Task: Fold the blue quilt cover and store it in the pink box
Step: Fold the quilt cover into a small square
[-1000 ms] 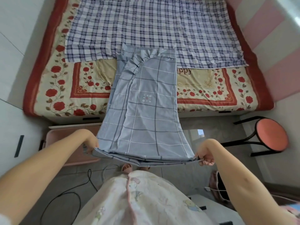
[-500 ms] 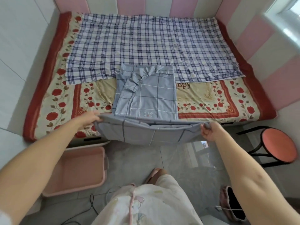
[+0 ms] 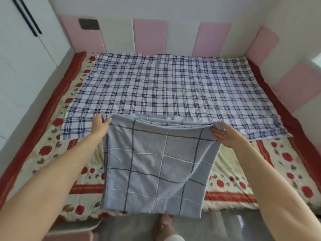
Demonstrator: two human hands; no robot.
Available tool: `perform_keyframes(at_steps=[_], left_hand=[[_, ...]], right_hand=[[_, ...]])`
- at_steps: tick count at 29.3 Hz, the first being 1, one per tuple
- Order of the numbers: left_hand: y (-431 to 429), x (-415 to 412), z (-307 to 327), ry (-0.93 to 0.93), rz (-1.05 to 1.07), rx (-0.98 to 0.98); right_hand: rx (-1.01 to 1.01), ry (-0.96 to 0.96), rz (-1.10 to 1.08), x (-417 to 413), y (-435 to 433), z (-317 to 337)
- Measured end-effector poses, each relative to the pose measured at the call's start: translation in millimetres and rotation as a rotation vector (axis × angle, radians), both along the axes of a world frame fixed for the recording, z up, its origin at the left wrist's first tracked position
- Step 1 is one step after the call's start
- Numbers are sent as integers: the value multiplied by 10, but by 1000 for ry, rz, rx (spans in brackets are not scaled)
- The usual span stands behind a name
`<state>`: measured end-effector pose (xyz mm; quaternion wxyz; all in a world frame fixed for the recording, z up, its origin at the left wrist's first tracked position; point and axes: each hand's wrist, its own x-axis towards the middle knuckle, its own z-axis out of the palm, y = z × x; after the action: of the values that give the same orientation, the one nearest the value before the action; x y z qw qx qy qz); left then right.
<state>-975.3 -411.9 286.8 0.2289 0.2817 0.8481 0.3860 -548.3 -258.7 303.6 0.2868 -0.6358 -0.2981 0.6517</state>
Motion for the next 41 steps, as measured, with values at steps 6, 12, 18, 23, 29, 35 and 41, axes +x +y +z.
perform_keyframes(at_steps=[6, 12, 18, 23, 29, 35, 41], left_hand=[[1170, -275, -505, 44, 42, -99], [2807, -939, -1942, 112, 80, -114], [3624, -1261, -3386, 143, 43, -159], [3988, -1494, -4475, 293, 30, -284], [4105, -1370, -4676, 518, 110, -374], [3995, -603, -4408, 801, -615, -30], [4018, -741, -4708, 752, -760, -517]], right_hand=[[51, -386, 17, -398, 1539, -840], [281, -947, 184, -1085, 3011, -2007], [237, -980, 265, -1330, 3643, -3398], [215, -1120, 177, -1468, 3935, -4457], [226, -1215, 69, -1645, 3948, -4691], [939, -1144, 621, -2348, 3259, -4528], [947, -1223, 1203, -2106, 3230, -4735]])
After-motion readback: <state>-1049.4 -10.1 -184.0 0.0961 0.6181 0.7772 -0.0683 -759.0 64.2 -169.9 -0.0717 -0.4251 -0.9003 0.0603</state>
